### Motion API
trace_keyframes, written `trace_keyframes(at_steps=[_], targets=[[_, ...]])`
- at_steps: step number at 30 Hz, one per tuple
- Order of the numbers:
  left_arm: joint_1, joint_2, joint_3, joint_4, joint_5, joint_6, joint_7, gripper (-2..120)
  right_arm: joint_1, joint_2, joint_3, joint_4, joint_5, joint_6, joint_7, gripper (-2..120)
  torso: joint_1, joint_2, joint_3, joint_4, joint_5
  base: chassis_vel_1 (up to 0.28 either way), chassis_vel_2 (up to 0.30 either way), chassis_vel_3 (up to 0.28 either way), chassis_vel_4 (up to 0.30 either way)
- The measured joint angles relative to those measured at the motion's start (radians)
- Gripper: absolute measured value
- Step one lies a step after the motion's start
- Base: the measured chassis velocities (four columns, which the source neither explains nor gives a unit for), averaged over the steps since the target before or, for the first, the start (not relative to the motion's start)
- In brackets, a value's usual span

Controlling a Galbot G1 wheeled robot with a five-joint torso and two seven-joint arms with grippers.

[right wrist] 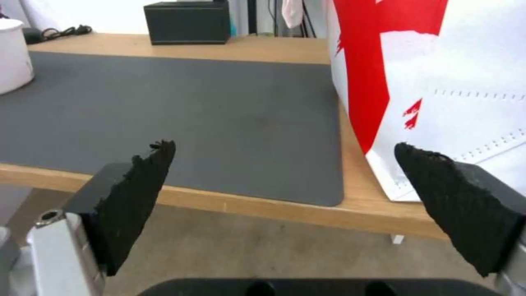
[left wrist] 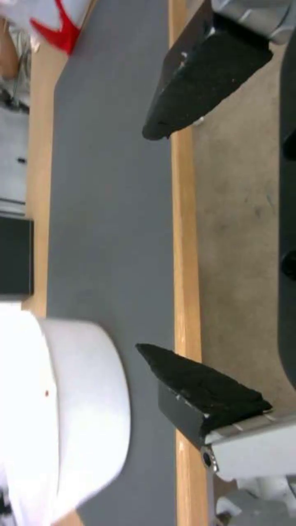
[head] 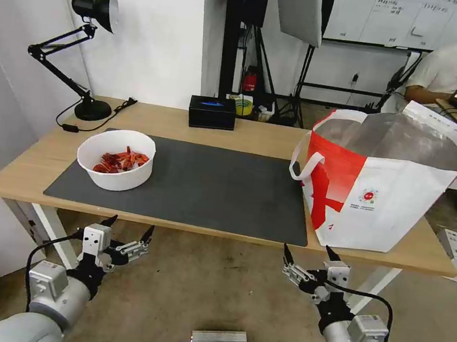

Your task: Pick up the trash from the table and place it into the takeout bag.

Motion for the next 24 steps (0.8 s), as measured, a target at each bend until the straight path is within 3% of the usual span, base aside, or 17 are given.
trace_keyframes(at_steps=[12,17,24], targets=[[-0.116,0.12,-0.062,0.039,-0.152,0.054,-0.101,100,0.001,0.0,0.0,0.0,0.001,0.0,0.0,100,0.0,0.0,0.0,0.0,-0.0002,0.0,0.0,0.0,0.0],[-0.241,0.226,-0.045,0.128,-0.25,0.075,-0.169,100,0.001,0.0,0.0,0.0,0.002,0.0,0.0,100,0.0,0.0,0.0,-0.0002,0.0,0.0,0.0,0.0,0.0],[-0.359,0.319,-0.003,0.241,-0.339,0.079,-0.222,100,0.002,0.0,0.0,0.0,0.002,0.0,-0.001,100,0.0,0.0,0.0,-0.0003,-0.0001,0.0,0.0,0.0,0.0]])
